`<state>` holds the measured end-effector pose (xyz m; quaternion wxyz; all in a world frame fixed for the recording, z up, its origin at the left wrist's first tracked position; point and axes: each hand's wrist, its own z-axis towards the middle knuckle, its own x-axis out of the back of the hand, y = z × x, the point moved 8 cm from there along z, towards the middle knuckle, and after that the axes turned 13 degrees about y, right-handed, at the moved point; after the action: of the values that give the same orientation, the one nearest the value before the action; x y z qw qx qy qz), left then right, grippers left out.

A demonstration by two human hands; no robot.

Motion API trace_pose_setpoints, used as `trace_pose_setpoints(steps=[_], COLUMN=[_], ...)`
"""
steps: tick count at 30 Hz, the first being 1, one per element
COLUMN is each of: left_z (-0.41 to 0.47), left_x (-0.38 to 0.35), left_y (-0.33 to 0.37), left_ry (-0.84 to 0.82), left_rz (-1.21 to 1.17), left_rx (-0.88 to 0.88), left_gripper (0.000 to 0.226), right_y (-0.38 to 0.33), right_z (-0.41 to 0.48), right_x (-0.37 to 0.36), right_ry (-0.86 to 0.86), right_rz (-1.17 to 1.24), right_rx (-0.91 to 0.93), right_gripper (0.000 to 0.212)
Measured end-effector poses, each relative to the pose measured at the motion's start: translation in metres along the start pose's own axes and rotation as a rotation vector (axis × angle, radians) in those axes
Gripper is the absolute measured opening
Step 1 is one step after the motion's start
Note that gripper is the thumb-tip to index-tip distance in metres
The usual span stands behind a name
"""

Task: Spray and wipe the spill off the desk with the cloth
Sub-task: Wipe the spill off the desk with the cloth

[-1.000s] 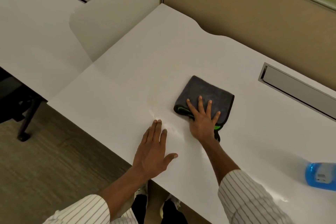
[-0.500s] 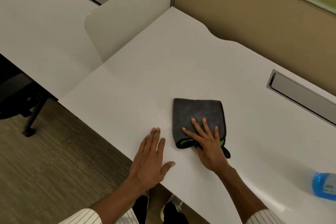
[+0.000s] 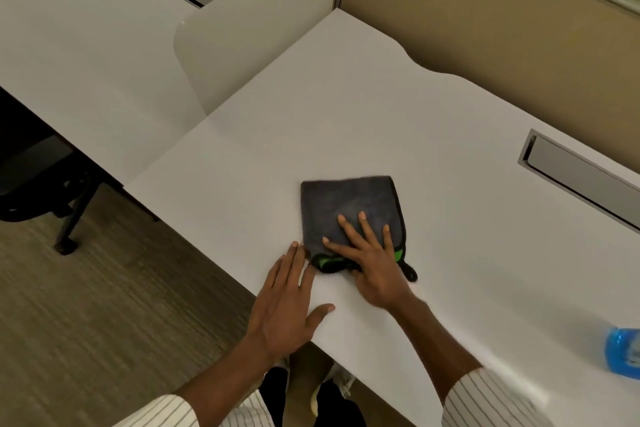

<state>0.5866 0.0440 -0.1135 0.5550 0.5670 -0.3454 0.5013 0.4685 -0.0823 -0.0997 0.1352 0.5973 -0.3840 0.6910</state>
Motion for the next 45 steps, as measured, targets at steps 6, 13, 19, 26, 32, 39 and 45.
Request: trace_pose_setpoints(steps=[6, 13, 19, 26, 32, 39, 45], left_z=[-0.003, -0.003, 0.004, 0.003, 0.006, 0.009, 0.011], left_x=[-0.004, -0.004, -0.019, -0.030, -0.025, -0.018, -0.015], left_y=[-0.003, 0.005, 0.030, 0.048, 0.048, 0.050, 0.053], left_ry=[0.014, -0.006, -0.028, -0.033, -0.001, 0.051, 0.059], left_rz=[0.044, 0.029, 0.036, 0.079, 0.093, 0.071, 0.067], left_rx=[-0.041, -0.007, -0.106, -0.188, -0.208, -0.200, -0.172], left_gripper=[0.087, 0.087, 0.079, 0.071, 0.071, 0.073, 0.071], right_y=[0.048, 0.049, 0.028, 0.132, 0.145, 0.046, 0.028], right_z=[-0.084, -0.079, -0.152, -0.171, -0.147, -0.208, -0.244], right_x=[0.015, 0.026, 0.010, 0.055, 0.056, 0.026, 0.018], right_ry=[0.127, 0.167, 0.133, 0.275, 0.240, 0.231, 0.059], right_rz=[0.073, 0.019, 0.011, 0.002, -0.087, -0.040, -0.018], right_rx=[-0.154, -0.352, -0.355, -0.737, -0.882, -0.688, -0.789], right_gripper=[0.084, 0.085, 0.096, 0.083, 0.074, 0.089, 0.076])
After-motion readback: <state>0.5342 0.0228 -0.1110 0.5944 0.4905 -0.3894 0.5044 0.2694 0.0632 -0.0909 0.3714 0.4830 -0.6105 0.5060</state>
